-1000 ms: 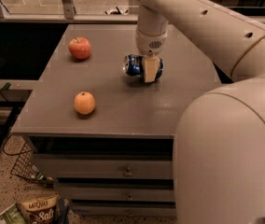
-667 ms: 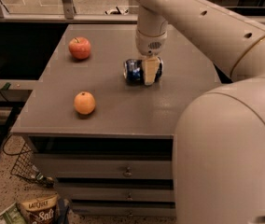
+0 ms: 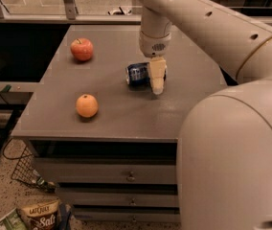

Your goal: Knock pepsi can over

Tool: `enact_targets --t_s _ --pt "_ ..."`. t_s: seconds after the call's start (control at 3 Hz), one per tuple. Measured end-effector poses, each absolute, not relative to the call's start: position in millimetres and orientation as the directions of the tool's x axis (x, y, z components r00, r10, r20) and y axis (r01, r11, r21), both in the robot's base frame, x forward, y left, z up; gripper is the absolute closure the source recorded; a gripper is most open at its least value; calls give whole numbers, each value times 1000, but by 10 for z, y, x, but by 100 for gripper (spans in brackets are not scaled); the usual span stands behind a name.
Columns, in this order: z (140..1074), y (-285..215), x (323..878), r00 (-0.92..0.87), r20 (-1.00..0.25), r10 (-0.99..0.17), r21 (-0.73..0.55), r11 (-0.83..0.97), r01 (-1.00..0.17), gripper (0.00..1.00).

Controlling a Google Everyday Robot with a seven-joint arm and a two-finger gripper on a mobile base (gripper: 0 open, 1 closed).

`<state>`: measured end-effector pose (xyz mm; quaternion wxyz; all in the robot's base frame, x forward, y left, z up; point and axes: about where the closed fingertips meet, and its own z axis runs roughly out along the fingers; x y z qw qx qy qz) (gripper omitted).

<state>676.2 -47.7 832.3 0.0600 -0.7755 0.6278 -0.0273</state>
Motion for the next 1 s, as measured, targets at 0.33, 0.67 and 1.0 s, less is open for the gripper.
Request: enact_targets --t_s 0.33,0.67,1.0 --pt "8328 -551 6779 202 -81 -976 -131 -190 -973 0" --pt "8468 -888 6770 170 -154 -973 -139 -149 -979 0" --pt "8691 -1250 6708 123 -183 -975 -159 -94 -983 0"
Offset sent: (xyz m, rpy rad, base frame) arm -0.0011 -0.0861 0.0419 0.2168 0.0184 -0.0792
